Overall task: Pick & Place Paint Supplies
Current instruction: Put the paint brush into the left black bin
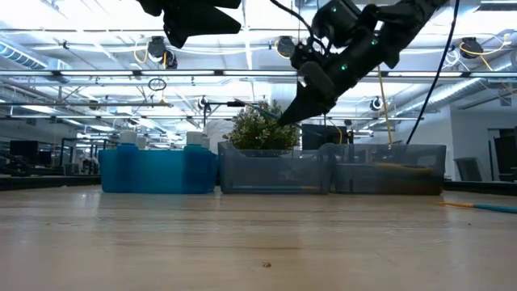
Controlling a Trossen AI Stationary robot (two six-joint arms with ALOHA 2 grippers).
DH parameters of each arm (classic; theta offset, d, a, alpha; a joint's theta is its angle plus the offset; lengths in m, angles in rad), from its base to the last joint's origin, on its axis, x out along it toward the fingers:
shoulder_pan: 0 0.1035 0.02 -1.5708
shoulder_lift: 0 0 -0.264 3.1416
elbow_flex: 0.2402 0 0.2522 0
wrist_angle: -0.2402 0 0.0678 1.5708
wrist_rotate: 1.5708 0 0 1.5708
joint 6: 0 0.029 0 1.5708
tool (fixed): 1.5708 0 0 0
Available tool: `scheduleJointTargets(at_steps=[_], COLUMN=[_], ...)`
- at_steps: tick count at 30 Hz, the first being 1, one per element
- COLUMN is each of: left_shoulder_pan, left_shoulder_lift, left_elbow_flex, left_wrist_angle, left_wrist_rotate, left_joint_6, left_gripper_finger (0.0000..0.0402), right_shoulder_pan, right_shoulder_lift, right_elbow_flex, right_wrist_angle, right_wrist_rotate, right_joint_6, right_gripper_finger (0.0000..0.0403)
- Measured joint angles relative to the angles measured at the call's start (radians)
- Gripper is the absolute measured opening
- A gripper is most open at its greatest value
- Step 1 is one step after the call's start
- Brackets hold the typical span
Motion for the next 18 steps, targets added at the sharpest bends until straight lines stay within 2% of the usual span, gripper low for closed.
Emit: scheduleJointTargets(at_steps=[3, 11, 18], left_shoulder_pan=[0.0, 0.0, 0.0], left_shoulder_lift=[0.0, 0.0, 0.0], left_elbow_flex=[0.0, 0.0, 0.0], left_wrist_angle=[0.0, 0.0, 0.0], left_wrist_rotate=[0.0, 0.0, 0.0], left_joint_6=[0.0, 0.0, 0.0], left_gripper_finger=[0.0209, 0.0209, 0.0209], right_shoulder_pan=[-0.031, -0.057, -0.06], right_shoulder_lift=[0.0, 0.001, 0.001], right_elbow_flex=[0.0, -0.052, -0.099], right_wrist_angle=[-0.017, -0.009, 0.101], right_wrist_rotate=[-0.043, -0.041, -0.039], right_joint_6=[-0.021, -0.05, -0.05], right_gripper_finger=[0.0006, 0.0008, 0.0029])
